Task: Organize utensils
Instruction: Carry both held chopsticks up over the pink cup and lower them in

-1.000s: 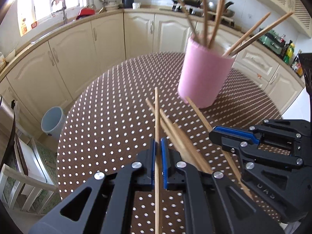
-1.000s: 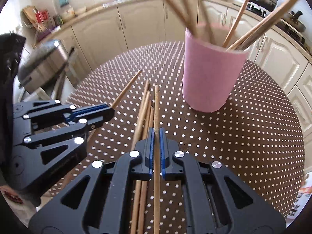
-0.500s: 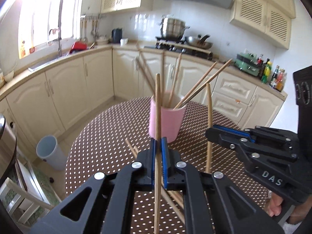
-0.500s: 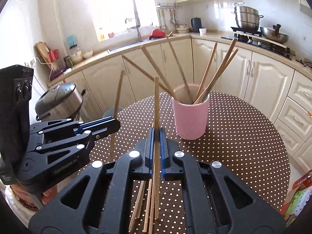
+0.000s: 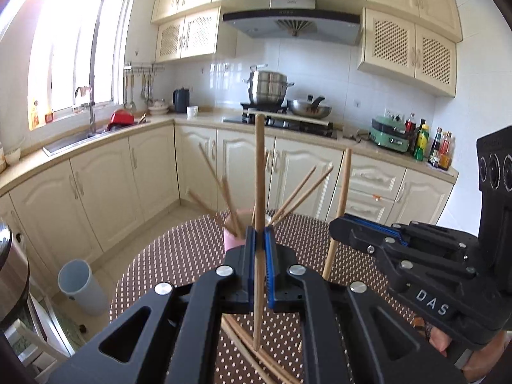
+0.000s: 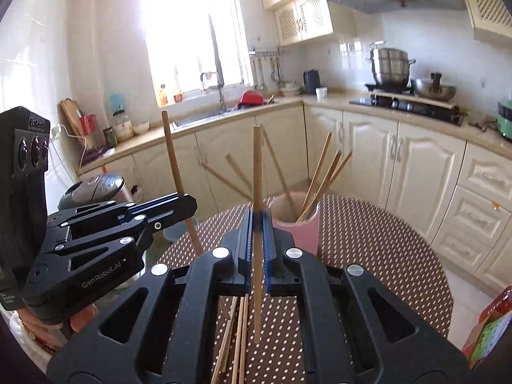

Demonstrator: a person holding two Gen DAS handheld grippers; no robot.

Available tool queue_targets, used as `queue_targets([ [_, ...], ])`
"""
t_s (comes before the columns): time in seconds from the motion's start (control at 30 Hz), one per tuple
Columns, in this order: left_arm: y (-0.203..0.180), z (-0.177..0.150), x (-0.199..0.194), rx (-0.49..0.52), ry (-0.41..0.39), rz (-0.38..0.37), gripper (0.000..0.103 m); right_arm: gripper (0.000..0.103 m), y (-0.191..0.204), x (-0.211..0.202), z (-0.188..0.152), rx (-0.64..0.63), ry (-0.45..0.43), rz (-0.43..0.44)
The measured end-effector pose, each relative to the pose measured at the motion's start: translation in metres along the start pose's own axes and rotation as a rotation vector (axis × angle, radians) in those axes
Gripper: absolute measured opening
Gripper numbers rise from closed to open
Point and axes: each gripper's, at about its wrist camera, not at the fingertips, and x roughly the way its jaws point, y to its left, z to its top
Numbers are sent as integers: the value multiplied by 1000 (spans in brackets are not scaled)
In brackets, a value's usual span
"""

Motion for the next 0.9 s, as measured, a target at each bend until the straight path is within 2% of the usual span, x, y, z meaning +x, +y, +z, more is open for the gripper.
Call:
queue_targets([
  [0.27,-8,37,7,-19,-95,7,6,6,-1,-7,27,-5,-111,-27],
  [0.6,-4,79,32,-69,-209,41,6,6,-14,10,51,8,-197,-55],
  [0.77,-2,88,49,-83,-247,47,6,6,-19,19,56,19,-214,-54],
  [0.9,-3,86,65,-73,-247,63,6,6,-24,27,58,21,-217,-59],
])
